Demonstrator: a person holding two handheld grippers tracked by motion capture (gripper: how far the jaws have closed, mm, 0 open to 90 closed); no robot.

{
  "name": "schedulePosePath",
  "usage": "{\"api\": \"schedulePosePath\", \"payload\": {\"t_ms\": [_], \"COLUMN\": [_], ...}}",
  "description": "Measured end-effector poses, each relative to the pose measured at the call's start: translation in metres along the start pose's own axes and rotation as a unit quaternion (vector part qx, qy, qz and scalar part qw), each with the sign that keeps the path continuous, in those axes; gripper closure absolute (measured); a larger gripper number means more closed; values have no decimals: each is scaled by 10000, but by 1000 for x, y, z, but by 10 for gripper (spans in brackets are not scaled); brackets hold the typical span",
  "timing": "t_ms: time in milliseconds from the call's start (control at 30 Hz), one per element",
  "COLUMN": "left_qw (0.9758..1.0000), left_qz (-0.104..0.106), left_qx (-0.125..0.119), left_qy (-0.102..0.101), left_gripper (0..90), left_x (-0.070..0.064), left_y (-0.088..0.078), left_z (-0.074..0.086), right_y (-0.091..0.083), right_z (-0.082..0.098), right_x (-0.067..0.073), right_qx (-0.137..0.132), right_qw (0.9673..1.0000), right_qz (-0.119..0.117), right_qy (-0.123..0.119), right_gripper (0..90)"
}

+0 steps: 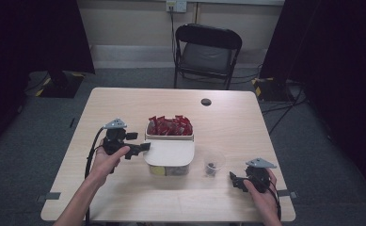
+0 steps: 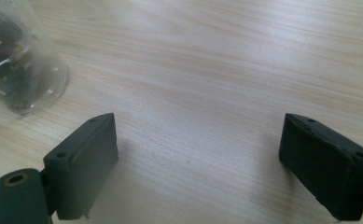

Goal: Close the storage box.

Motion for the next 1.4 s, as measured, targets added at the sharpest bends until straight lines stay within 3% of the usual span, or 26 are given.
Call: {"api": "schedulePosePath", "payload": {"t_ms": [100,233,500,667,767,1200,1400], "left_qw": [10000,9998,9999,9997,9992,9978,9937], "left_qz": [4,-39,3,-200,-346,-634,-991], "left_qx": [-16,52,-47,-100,-170,163,513], "left_qy": [4,167,122,84,-56,-65,93], "left_gripper": [177,182,185,182,181,176,178], "left_x": [-1,-5,-5,1,8,33,42], "left_y": [0,-3,-10,-23,-29,-49,-54], "left_z": [0,2,0,3,10,48,68], "right_y": [0,0,0,0,0,0,0], "right_z": [0,0,0,0,0,0,0], "right_x": [0,0,0,0,0,0,0], "right_qx": [0,0,5,5,6,6,6], "right_qw": [10000,10000,10000,10000,10000,10000,10000], "right_qz": [-1,-2,-5,-8,-7,-6,-7], "right_qy": [1,2,-7,-4,-4,-5,-2], "right_gripper": [113,112,111,111,111,111,111]}}
Point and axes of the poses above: each handheld gripper's, and its own axes: y roughly forward along the jaws, z roughly out of its underside, x roughly to its left, the point moved 3 cm from there along y, roughly forward along the jaws, and after that the axes turned 4 degrees about -z, right-handed, at the moved point
